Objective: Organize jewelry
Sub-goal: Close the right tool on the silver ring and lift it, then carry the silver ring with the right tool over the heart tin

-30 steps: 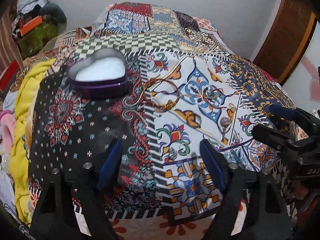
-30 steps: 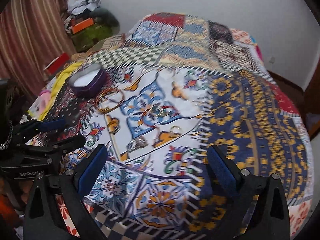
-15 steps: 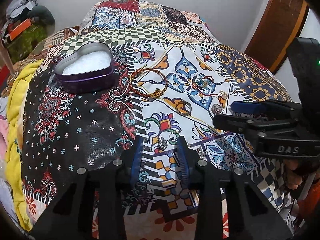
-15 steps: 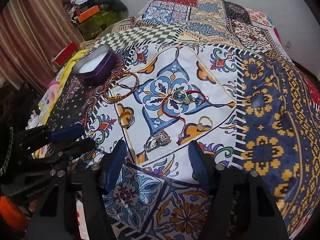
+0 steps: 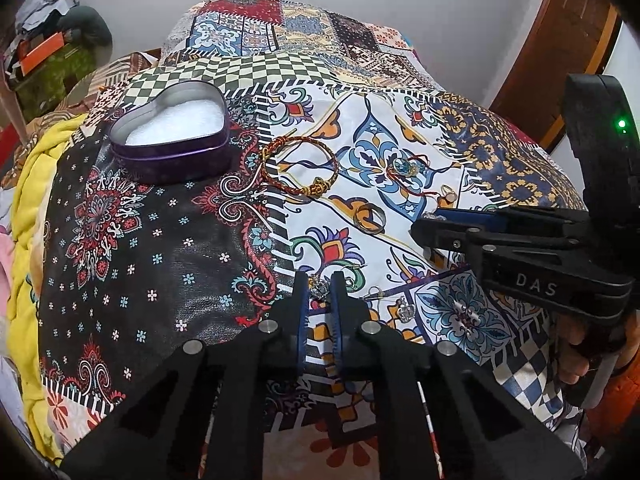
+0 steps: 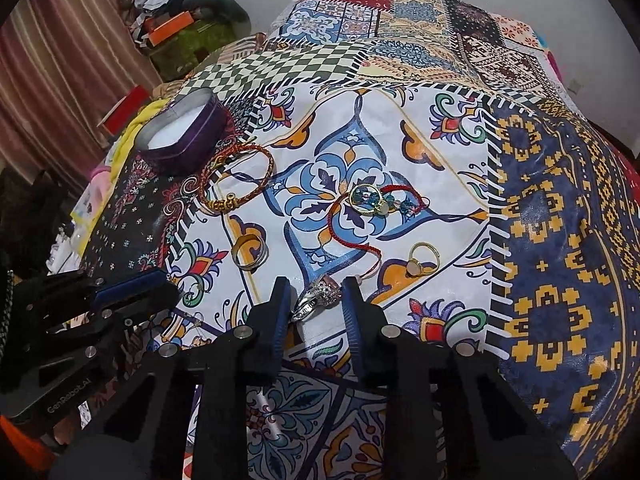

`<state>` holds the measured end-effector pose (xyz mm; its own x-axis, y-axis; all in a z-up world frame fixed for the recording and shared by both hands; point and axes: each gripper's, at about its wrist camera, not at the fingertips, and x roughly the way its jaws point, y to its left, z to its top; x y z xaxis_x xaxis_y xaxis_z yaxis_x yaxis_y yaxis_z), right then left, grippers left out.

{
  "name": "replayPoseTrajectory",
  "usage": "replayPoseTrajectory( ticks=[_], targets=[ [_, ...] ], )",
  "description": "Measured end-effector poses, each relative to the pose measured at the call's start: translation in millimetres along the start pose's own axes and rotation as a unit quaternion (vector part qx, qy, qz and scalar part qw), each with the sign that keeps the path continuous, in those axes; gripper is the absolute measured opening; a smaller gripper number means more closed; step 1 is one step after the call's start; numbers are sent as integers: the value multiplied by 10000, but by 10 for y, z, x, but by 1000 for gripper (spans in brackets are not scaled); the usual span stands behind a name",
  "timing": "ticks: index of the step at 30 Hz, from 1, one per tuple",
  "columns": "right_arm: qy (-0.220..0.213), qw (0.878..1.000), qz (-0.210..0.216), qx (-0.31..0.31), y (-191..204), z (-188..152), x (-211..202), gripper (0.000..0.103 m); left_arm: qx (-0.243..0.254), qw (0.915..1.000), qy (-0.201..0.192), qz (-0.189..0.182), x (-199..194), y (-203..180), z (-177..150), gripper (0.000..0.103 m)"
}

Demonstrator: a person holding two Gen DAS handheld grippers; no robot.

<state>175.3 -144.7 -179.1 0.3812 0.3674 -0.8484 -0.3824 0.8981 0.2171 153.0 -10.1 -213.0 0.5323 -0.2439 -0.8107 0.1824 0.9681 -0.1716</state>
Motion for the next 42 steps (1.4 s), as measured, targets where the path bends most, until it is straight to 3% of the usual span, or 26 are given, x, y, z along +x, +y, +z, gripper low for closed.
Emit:
replayPoseTrajectory(
  ticks=[9, 19, 32, 42],
  targets=[
    [-182, 9997, -110, -85, 69, 25, -152, 23, -57, 9994, -324, 132, -243, 33, 69, 9],
    [-711, 9972, -156, -186, 162, 186, -536, 23, -183, 9954, -858, 375, -639, 173, 197, 9],
    [-1414, 9884, 46, -550, 571, 516, -896, 24, -452, 9818, -1729, 645, -1179, 414, 445, 9],
    [-1635, 9833, 237, -764, 805, 824, -850, 24, -613, 9724, -2058, 907, -1332, 715, 561, 9]
  ],
)
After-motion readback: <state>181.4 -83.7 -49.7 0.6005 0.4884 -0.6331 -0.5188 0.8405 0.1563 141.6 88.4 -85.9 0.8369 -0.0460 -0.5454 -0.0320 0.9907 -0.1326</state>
